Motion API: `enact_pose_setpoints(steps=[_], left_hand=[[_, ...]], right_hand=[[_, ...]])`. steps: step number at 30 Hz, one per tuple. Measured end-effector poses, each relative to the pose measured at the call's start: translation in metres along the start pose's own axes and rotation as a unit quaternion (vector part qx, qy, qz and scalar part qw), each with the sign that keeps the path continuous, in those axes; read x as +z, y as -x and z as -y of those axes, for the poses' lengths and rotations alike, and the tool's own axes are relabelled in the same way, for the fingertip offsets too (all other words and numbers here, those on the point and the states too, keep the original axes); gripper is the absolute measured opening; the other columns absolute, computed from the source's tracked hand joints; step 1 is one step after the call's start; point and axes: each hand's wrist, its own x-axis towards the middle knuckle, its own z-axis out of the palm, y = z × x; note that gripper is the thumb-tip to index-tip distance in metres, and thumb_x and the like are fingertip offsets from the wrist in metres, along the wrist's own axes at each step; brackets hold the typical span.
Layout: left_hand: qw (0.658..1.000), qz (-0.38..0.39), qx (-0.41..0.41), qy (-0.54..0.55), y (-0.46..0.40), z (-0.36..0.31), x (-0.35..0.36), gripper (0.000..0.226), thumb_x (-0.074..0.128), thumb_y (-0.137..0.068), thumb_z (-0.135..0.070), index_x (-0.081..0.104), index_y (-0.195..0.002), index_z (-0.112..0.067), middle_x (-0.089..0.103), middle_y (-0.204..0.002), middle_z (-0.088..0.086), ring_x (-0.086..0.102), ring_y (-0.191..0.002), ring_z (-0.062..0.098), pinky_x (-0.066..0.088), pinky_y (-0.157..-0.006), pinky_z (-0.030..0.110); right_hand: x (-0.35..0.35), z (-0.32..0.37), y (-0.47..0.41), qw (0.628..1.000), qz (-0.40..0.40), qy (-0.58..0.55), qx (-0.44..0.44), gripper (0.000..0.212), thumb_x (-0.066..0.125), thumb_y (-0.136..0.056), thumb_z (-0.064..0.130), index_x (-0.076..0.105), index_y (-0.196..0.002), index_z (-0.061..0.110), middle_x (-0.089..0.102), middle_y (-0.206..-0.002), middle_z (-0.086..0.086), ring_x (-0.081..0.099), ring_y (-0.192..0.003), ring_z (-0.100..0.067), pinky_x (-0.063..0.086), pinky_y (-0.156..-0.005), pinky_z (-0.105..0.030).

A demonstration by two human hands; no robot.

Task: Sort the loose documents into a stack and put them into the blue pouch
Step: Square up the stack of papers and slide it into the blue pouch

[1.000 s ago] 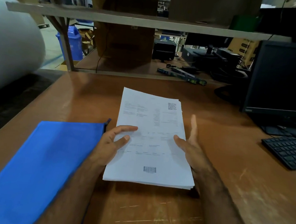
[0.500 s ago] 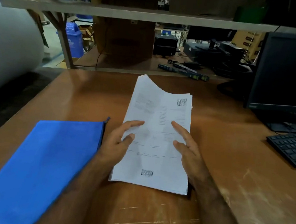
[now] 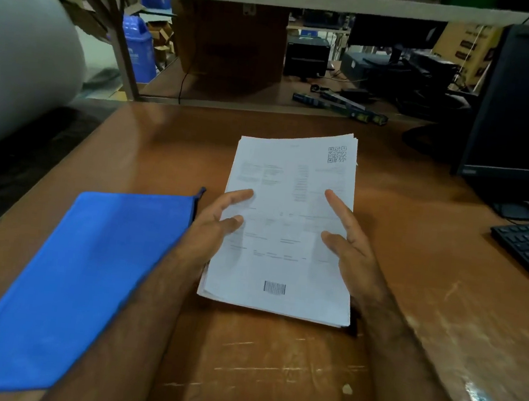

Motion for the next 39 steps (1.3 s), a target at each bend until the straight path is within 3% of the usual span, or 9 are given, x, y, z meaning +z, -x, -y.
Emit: enact_pose_setpoints(steps=[4,9,11,14,17,21,23,29,39], left_hand=[[0.999,0.017,0.041,0.015,0.007,0.008,-0.001,0.044,0.052,-0.104,-0.006,0.065,-0.133,-0.036,0.063,-0.139,-0.008,0.068,-0.118,0.021,0.06,-0.093,0.046],[0.997,0.047,0.036,0.043,0.002,0.007,-0.01,0.043,0.054,-0.101,-0.002,0.064,-0.136,-0.026,0.06,-0.142,-0.004,0.068,-0.118,0.022,0.061,-0.087,0.038],[0.997,0.057,0.036,0.045,-0.001,0.003,-0.014,0.04,0.058,-0.099,-0.006,0.063,-0.136,-0.022,0.06,-0.143,-0.003,0.067,-0.12,0.02,0.06,-0.088,0.033],[0.997,0.058,0.039,0.042,-0.008,0.001,-0.016,0.035,0.06,-0.099,-0.012,0.067,-0.132,-0.019,0.063,-0.141,-0.002,0.063,-0.127,0.026,0.053,-0.104,0.046],[0.996,0.051,0.058,0.037,-0.01,-0.001,-0.012,0.038,0.053,-0.101,0.001,0.064,-0.135,-0.011,0.063,-0.139,-0.006,0.064,-0.125,0.022,0.058,-0.096,0.036],[0.996,0.057,0.071,0.017,-0.01,-0.002,-0.01,0.042,0.053,-0.101,0.001,0.063,-0.137,-0.019,0.056,-0.147,-0.006,0.063,-0.126,0.021,0.059,-0.087,0.031],[0.995,0.063,0.075,0.012,-0.008,-0.003,-0.011,0.047,0.055,-0.101,0.001,0.059,-0.141,-0.023,0.053,-0.15,-0.006,0.061,-0.129,0.021,0.06,-0.088,0.032],[0.992,0.117,0.04,-0.01,0.0,-0.004,-0.021,0.082,0.077,-0.086,-0.004,0.047,-0.146,-0.05,0.049,-0.152,-0.007,0.061,-0.129,0.029,0.057,-0.095,0.055],[0.995,0.093,0.042,-0.009,0.003,-0.004,-0.027,0.084,0.078,-0.084,0.0,0.05,-0.144,-0.05,0.05,-0.151,-0.005,0.063,-0.125,0.029,0.059,-0.091,0.055]], right_hand=[[-0.003,-0.002,-0.005,0.999,-0.011,-0.016,0.037,0.051,0.053,-0.102,0.007,0.053,-0.145,0.033,0.058,-0.145,0.013,0.061,-0.128,-0.015,0.054,-0.101,-0.037],[-0.007,-0.004,-0.007,0.998,0.001,0.045,0.037,0.045,0.055,-0.102,0.002,0.064,-0.136,0.03,0.06,-0.141,0.017,0.059,-0.13,-0.012,0.053,-0.104,-0.039],[-0.007,-0.002,-0.006,0.999,0.012,0.043,0.014,0.046,0.054,-0.102,0.0,0.063,-0.136,0.03,0.059,-0.143,0.016,0.056,-0.133,-0.012,0.052,-0.104,-0.036],[-0.006,-0.003,-0.005,0.999,0.028,0.039,-0.013,0.05,0.052,-0.101,-0.005,0.058,-0.141,0.025,0.055,-0.149,0.009,0.052,-0.138,-0.015,0.049,-0.108,-0.039],[-0.004,-0.003,-0.005,0.999,0.031,0.031,-0.011,0.054,0.052,-0.101,-0.005,0.053,-0.145,0.027,0.052,-0.152,0.01,0.051,-0.14,-0.016,0.046,-0.111,-0.048],[-0.002,0.001,-0.002,0.997,0.025,0.077,-0.013,0.062,0.059,-0.099,0.003,0.043,-0.152,0.03,0.057,-0.138,0.032,0.053,-0.132,0.0,0.051,-0.106,-0.031],[0.0,0.001,0.0,0.995,0.026,0.098,-0.009,0.066,0.062,-0.098,0.004,0.041,-0.153,0.033,0.057,-0.134,0.037,0.054,-0.13,0.002,0.052,-0.104,-0.03],[0.002,0.004,0.001,0.994,0.007,0.112,-0.014,0.068,0.063,-0.097,0.004,0.04,-0.154,0.033,0.056,-0.136,0.036,0.054,-0.131,0.002,0.053,-0.103,-0.03],[0.013,0.001,0.0,0.981,0.026,0.19,-0.009,0.074,0.067,-0.096,0.018,0.029,-0.155,0.043,0.047,-0.125,0.055,0.05,-0.123,0.016,0.054,-0.092,-0.017]])
